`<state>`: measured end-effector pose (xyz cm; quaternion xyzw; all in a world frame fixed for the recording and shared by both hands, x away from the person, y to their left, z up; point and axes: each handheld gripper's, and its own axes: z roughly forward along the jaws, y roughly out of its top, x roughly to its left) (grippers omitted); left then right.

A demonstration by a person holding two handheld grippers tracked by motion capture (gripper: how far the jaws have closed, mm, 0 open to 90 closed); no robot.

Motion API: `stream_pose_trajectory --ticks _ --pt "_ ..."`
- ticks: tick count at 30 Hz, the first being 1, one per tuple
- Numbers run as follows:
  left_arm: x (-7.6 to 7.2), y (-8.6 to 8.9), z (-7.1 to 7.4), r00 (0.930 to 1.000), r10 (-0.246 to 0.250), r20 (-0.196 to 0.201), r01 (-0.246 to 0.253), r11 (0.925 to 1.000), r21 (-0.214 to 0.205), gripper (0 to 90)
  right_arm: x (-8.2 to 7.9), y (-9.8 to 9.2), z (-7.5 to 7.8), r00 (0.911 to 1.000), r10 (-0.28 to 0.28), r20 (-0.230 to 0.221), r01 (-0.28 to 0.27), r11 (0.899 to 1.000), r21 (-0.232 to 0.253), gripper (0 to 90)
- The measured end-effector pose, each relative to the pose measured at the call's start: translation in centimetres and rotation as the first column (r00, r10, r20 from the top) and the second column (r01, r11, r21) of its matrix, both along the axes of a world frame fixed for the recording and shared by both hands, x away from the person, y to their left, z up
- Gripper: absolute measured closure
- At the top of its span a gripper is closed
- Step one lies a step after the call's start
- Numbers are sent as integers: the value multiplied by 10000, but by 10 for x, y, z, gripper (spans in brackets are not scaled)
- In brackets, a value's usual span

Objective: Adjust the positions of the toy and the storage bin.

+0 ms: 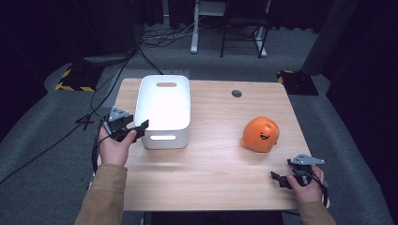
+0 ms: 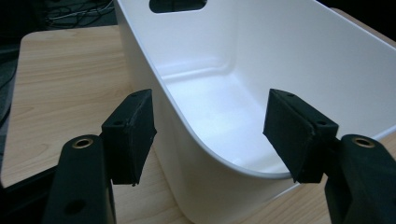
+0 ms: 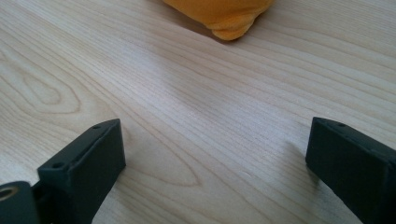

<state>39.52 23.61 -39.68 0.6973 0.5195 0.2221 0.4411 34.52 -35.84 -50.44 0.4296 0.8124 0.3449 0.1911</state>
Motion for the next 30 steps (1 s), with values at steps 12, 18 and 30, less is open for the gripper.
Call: stream_pose_trajectory --ticks 12,18,30 --pt "5 -1 -5 9999 -117 4 117 9999 55 397 0 1 0 10000 36 11 -36 10000 19 47" --pt "1 4 -8 9988 -460 182 464 9986 -253 438 0 1 0 10000 38 14 -38 10000 20 47" --pt "-21 -14 -8 9937 -1068 338 1073 9942 -110 425 0 1 0 10000 35 13 -35 10000 21 47"
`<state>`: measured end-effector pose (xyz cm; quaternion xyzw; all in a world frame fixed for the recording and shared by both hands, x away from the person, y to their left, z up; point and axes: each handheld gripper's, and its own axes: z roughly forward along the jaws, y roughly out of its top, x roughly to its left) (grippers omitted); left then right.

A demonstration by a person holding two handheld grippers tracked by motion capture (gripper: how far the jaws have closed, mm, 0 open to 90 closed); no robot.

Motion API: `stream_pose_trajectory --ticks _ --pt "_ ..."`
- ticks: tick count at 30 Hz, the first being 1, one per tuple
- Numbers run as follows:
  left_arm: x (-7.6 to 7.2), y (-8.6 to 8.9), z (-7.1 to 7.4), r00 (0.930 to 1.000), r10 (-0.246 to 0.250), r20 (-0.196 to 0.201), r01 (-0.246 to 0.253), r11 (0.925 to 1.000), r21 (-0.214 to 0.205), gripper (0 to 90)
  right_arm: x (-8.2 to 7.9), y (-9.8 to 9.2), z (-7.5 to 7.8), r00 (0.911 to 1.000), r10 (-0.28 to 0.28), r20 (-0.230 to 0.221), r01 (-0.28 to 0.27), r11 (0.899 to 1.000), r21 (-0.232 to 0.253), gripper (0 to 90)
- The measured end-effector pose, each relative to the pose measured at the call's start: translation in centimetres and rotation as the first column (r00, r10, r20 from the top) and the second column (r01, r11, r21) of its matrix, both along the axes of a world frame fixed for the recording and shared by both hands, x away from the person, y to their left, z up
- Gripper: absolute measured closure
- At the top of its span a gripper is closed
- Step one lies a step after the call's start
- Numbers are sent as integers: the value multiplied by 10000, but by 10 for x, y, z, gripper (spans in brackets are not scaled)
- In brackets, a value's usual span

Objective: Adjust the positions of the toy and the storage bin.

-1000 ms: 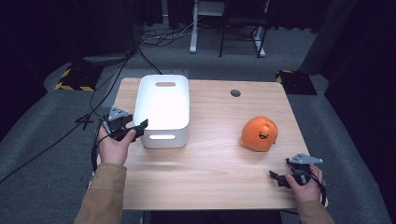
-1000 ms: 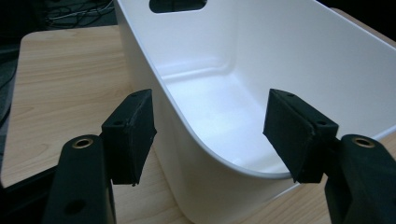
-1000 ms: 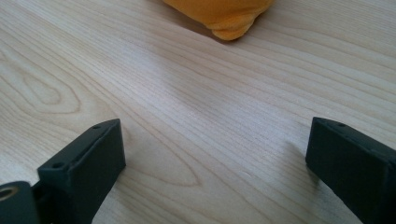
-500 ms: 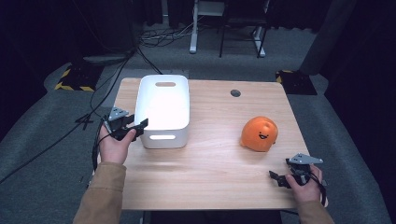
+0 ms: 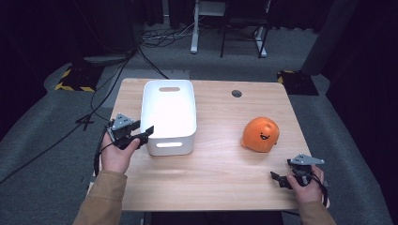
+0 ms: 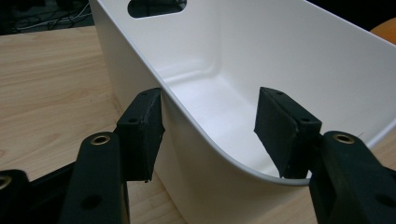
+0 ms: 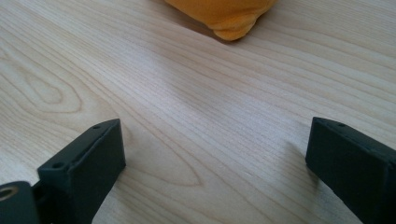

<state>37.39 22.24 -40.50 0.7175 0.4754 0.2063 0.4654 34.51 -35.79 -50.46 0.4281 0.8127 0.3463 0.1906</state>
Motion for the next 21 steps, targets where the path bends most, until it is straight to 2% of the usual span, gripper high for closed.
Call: stream_pose_trajectory --ticks 11,16,21 --pt "-30 -28 -2 9978 -668 51 668 9977 -101 401 0 0 0 10000 -4 -3 4 10000 -2 47" --pt "-45 -43 -3 9967 -805 65 807 9964 -275 385 0 0 0 10000 -3 -3 3 10000 -3 47" --pt "-60 -57 -4 9944 -1047 141 1051 9941 -274 362 0 0 0 10000 -5 -3 5 10000 -2 47"
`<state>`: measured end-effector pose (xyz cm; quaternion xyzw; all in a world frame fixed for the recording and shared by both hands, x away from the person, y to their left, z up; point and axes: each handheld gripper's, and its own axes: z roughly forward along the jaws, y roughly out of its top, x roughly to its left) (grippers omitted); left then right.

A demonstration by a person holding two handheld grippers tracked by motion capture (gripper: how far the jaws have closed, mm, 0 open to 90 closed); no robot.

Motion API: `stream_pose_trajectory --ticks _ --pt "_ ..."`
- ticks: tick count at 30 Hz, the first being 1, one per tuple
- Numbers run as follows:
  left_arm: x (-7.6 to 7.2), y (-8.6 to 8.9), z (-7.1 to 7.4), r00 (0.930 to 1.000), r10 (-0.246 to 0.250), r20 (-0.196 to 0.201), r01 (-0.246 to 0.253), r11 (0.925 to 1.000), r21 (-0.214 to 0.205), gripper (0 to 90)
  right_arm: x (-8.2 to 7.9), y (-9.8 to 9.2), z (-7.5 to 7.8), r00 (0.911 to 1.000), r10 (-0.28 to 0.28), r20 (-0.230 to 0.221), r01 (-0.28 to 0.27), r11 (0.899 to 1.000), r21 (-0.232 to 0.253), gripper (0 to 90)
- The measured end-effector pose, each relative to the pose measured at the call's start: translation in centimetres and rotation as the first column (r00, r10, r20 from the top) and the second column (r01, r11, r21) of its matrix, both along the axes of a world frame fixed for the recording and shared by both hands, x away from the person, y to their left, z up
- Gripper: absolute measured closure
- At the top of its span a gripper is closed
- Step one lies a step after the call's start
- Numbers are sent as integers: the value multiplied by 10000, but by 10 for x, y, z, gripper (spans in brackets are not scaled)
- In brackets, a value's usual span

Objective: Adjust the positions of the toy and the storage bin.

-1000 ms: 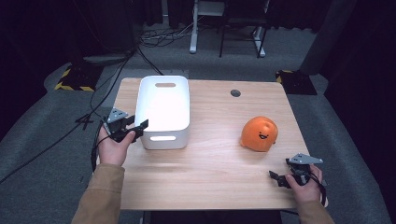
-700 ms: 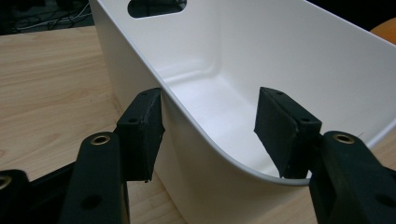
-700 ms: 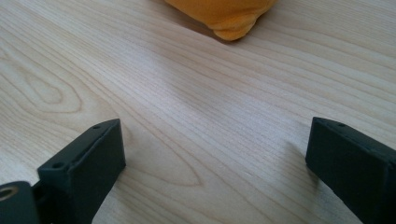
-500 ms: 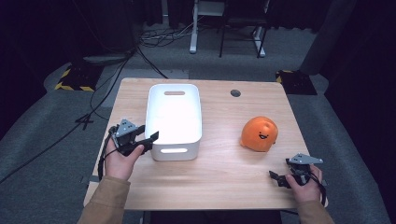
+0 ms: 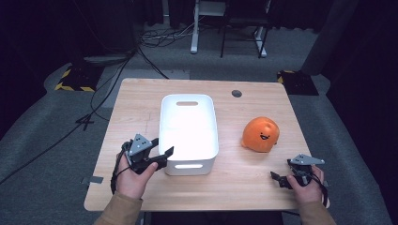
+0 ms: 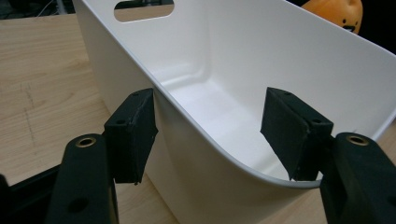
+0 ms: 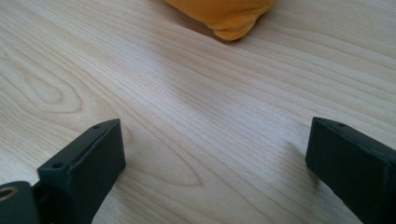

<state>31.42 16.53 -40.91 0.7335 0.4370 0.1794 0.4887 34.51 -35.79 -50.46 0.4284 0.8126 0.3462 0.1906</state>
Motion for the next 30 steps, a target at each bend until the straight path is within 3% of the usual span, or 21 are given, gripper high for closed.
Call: stream_pose_trajectory --ticks 7,14,30 --pt "-18 -18 -1 9994 -328 70 328 9995 8 334 0 0 0 10000 1 0 -1 10000 -1 47" --pt "-35 -37 -3 9981 -618 -83 616 9980 -155 252 0 0 0 10000 5 2 -5 10000 2 47" --pt "-64 -52 -3 9933 -1155 -11 1155 9933 -91 244 0 0 0 10000 6 1 -6 10000 2 47"
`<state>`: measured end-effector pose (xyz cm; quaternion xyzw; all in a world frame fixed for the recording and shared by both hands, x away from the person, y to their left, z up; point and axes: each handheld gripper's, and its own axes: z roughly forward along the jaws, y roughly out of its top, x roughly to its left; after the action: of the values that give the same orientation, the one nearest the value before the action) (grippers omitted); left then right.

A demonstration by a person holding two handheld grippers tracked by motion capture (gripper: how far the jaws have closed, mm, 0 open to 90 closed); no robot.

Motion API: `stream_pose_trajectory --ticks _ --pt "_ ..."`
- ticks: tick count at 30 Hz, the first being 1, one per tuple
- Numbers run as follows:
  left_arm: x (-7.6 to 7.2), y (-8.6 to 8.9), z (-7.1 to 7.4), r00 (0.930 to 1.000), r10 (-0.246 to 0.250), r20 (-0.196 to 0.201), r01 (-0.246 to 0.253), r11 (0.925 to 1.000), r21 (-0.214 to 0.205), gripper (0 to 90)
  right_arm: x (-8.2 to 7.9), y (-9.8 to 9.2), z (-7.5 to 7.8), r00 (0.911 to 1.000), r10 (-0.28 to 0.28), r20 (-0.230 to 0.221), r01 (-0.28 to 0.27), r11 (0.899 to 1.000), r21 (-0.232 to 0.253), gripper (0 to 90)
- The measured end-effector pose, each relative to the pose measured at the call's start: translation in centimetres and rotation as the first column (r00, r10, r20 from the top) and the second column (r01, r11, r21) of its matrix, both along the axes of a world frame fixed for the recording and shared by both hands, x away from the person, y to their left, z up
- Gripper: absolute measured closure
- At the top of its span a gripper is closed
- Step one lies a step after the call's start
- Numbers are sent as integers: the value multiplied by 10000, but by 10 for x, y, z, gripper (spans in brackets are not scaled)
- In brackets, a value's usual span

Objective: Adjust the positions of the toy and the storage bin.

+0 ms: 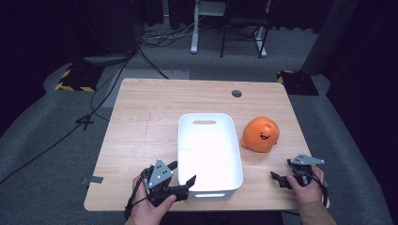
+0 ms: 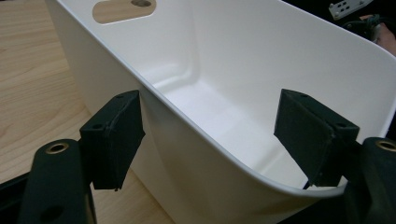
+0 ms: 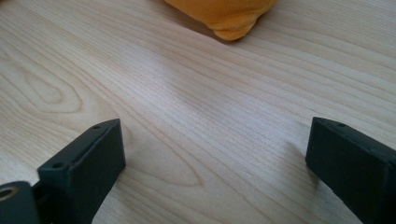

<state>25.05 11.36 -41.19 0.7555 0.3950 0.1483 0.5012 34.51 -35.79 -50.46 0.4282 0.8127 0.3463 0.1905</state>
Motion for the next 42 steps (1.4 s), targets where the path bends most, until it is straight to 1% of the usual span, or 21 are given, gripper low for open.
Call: stream_pose_trajectory --ticks 5,10,14,17,18,19,20,21,22,23,28,31,33,34,37,40,42 --pt "-8 -1 0 9999 -158 -69 158 9999 -26 243 0 0 0 10000 -6 -4 6 10000 -1 47" --pt "-14 -5 -1 9999 -143 -33 143 9999 -42 235 0 0 0 10000 -8 -4 8 10000 0 48" --pt "-14 -5 -1 9999 -117 -8 117 9999 -125 227 0 0 0 10000 -5 -2 5 10000 -2 47" --pt "-15 -4 -1 10000 -71 46 71 9999 -82 222 0 0 0 10000 0 0 0 10000 0 47" --pt "-14 -1 2 9999 -89 -102 87 9997 -243 214 0 0 0 10000 -10 -8 10 10000 1 47" --pt "-14 -1 2 9999 -89 -102 87 9997 -243 177 0 0 0 10000 -10 -8 10 10000 1 47" --pt "-13 1 6 10000 -5 -87 2 9990 -446 150 0 0 0 10000 -9 -7 9 10000 4 47" --pt "-13 3 9 10000 87 8 -86 9986 -531 150 0 0 0 10000 -9 -7 9 10000 4 47" --pt "-12 5 13 9997 169 200 -159 9987 -487 172 0 0 0 10000 -2 -1 2 10000 0 47" --pt "-11 8 17 9991 228 344 -215 9990 -381 163 0 0 0 10000 -8 -7 8 10000 0 47" --pt "-8 19 25 9983 210 548 -200 9996 -187 164 0 0 0 10000 -5 -3 5 10000 0 47" --pt "-3 29 30 9964 421 737 -413 9991 -111 165 0 0 0 10000 -3 -2 3 10000 0 47" --pt "2 36 31 9956 557 748 -567 9983 115 172 0 0 0 10000 -6 -5 6 10000 0 47" --pt "5 40 31 9950 651 759 -680 9970 365 174 0 0 0 10000 -9 -7 9 10000 0 48" --pt "9 48 30 9947 664 786 -728 9941 806 174 0 0 0 10000 -8 -8 8 10000 1 47" --pt "12 56 28 9947 748 710 -806 9934 814 173 0 0 0 10000 -5 -4 5 10000 -2 47" --pt "16 61 25 9945 864 594 -918 9913 943 173 0 0 0 10000 -6 -5 6 10000 -1 47"
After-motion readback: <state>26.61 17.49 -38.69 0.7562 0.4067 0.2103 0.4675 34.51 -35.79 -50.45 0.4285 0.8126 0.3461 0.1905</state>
